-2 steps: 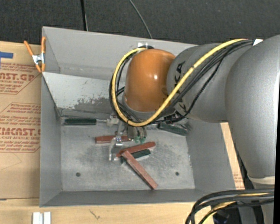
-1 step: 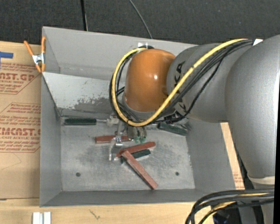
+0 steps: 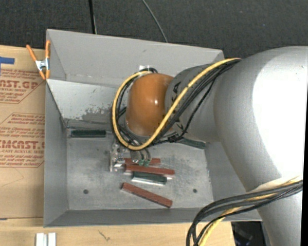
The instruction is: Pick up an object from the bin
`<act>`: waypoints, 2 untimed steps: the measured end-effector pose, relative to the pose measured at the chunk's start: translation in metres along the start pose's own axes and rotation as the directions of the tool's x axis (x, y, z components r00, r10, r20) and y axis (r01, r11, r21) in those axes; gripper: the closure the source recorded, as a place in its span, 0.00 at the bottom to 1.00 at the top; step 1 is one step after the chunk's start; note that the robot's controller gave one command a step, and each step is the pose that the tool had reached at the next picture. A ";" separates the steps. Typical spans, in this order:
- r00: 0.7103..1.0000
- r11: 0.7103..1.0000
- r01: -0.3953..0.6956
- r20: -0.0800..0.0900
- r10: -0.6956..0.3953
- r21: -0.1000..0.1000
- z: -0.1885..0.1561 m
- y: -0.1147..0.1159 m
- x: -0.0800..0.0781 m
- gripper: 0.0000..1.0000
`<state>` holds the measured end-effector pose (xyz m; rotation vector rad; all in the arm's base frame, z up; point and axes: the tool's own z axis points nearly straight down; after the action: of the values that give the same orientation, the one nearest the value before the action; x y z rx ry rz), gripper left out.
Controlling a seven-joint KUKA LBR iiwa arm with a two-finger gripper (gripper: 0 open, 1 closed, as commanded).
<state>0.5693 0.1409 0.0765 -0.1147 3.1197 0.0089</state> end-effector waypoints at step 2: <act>1.000 1.000 0.000 0.000 0.000 0.000 -0.001 0.000 0.000 1.00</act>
Offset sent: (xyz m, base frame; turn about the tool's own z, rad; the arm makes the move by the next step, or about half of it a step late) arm -0.0117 -0.0242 0.0842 0.0202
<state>0.5689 0.1406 0.0773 -0.1145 3.1201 0.0091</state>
